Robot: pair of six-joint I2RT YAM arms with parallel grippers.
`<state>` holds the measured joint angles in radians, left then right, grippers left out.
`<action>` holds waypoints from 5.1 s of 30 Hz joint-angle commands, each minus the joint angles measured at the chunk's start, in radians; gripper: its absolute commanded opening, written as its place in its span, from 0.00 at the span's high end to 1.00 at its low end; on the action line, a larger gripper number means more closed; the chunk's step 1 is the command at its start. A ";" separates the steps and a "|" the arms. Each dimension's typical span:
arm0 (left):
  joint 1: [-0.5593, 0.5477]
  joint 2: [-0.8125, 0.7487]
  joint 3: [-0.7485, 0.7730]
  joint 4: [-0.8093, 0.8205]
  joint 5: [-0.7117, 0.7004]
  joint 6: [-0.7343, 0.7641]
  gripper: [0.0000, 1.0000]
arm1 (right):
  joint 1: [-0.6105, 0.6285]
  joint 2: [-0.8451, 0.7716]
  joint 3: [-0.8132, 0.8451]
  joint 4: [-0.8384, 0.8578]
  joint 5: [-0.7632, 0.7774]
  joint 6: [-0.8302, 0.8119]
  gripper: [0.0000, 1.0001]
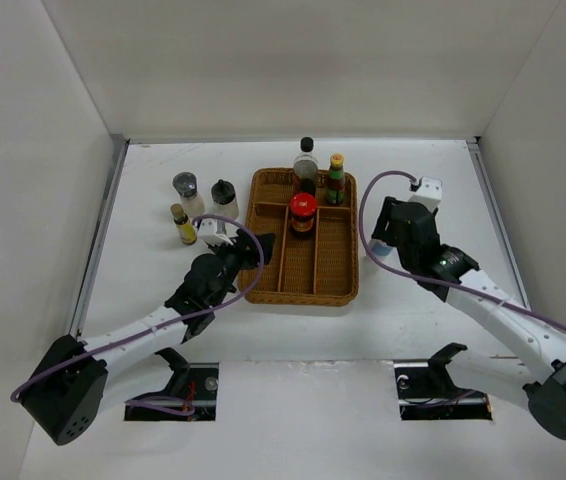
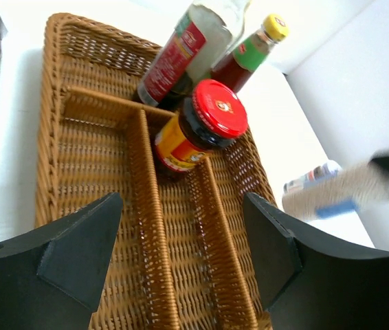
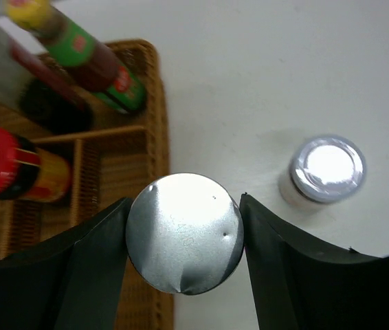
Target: Organize the condiment bottles
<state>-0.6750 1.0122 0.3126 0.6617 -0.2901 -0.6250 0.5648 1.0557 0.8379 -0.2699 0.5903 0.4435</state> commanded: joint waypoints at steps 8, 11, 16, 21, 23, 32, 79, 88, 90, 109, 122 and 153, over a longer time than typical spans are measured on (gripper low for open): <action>-0.011 -0.009 -0.012 0.098 0.040 0.015 0.29 | 0.112 0.266 0.263 0.319 -0.024 -0.101 0.54; -0.004 0.006 -0.009 0.092 0.042 0.007 0.29 | 0.112 0.335 0.276 0.357 -0.046 -0.100 0.54; -0.008 0.000 -0.012 0.099 0.043 0.010 0.29 | 0.097 0.408 0.271 0.409 -0.066 -0.112 0.51; -0.010 0.000 -0.012 0.101 0.040 0.015 0.28 | 0.086 0.470 0.256 0.431 -0.093 -0.115 0.43; -0.004 0.008 -0.012 0.101 0.042 0.008 0.28 | 0.088 0.481 0.242 0.445 -0.093 -0.112 0.35; -0.010 -0.010 -0.013 0.098 0.037 0.015 0.28 | 0.091 0.403 0.213 0.425 -0.087 -0.120 0.07; -0.016 0.012 -0.007 0.101 0.043 0.007 0.28 | -0.049 -0.108 -0.099 0.157 0.057 -0.011 0.52; -0.021 0.006 -0.006 0.099 0.029 0.019 0.28 | 0.273 -0.017 -0.026 0.207 0.049 0.037 0.52; -0.018 0.011 -0.006 0.098 0.025 0.019 0.28 | 0.289 0.029 -0.016 0.256 0.040 0.017 0.52; -0.021 0.037 0.002 0.098 0.014 0.031 0.28 | 0.283 0.331 -0.039 0.465 0.023 -0.032 0.27; -0.002 -0.096 0.241 -0.313 -0.151 0.080 0.30 | 0.283 0.017 -0.143 0.410 -0.038 -0.048 0.00; 0.274 0.644 0.872 -0.732 -0.267 0.215 0.16 | 0.258 -0.074 -0.310 0.589 -0.294 0.018 0.12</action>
<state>-0.4156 1.6108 1.1397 -0.0830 -0.5739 -0.4282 0.8307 1.0115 0.5236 0.2504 0.3210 0.4496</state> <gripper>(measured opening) 0.837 0.874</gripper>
